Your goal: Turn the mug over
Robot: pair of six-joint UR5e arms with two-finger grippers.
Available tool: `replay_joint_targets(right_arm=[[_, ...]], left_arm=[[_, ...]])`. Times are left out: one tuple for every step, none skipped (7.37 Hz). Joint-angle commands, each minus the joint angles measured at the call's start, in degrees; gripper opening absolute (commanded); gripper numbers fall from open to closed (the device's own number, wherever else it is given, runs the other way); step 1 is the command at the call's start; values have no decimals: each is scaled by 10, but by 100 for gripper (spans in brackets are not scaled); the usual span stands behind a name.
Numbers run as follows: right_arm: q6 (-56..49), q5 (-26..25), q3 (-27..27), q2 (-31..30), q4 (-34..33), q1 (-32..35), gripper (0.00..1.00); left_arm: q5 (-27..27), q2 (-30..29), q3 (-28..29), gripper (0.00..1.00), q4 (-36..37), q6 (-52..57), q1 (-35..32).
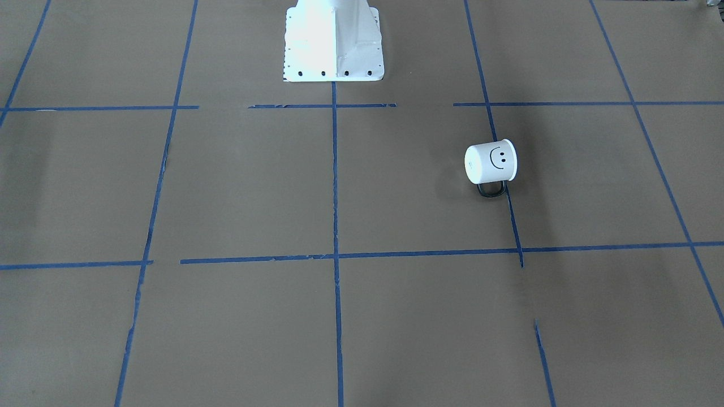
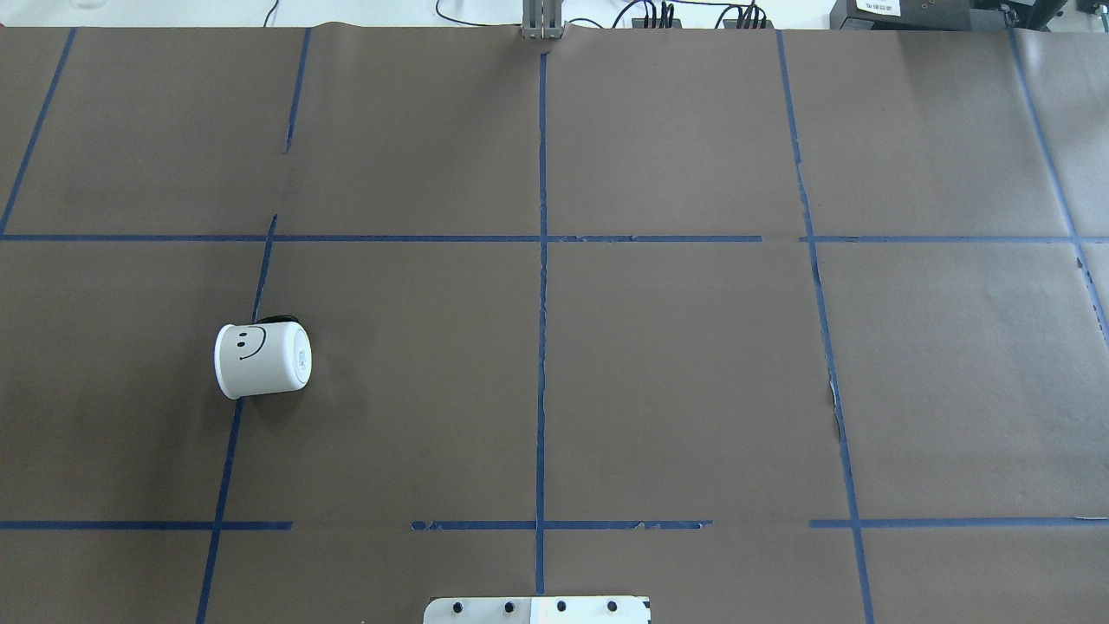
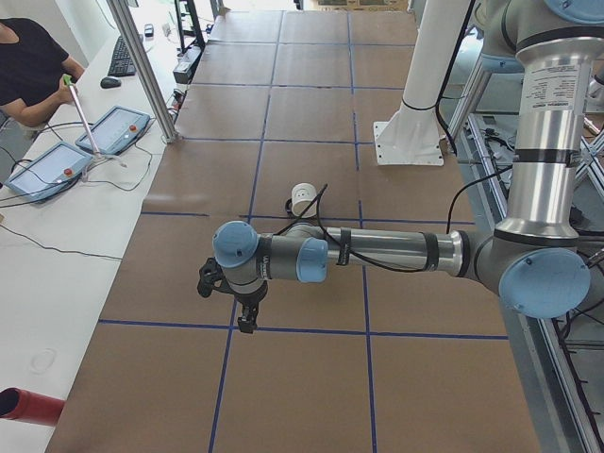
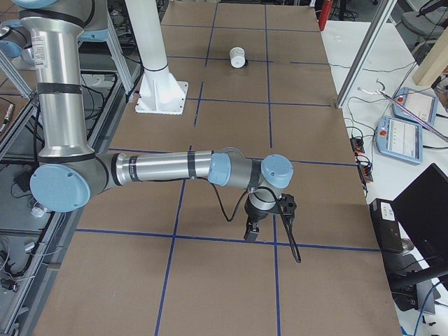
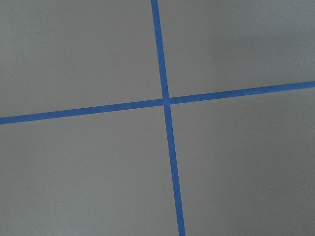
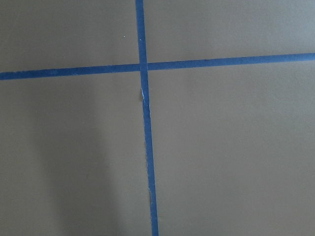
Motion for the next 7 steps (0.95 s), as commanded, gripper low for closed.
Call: replay_joint_targets(right_arm=[[0,0,1,0,0,0,100],[0,0,0,0,0,0,100],[0,0,0,-1,0,0,100],[0,0,0,0,0,0,100],[0,0,0,0,0,0,100],[0,0,0,0,0,0,100],[0,0,0,-1,0,0,100]], left_arm=[[-2,-7,2,100,0,-4,1],[-4,-11,-2,100,-2,-6,2],[-6,-27,-12,100,-7,-6,5],[-8,-49,-11,100,-26,-4,15],[-7,-57,-9,100,-70,-4,31],[-5,-57,-3,100,-113,-5,42],[-4,-57,10,100,-149,-4,43]])
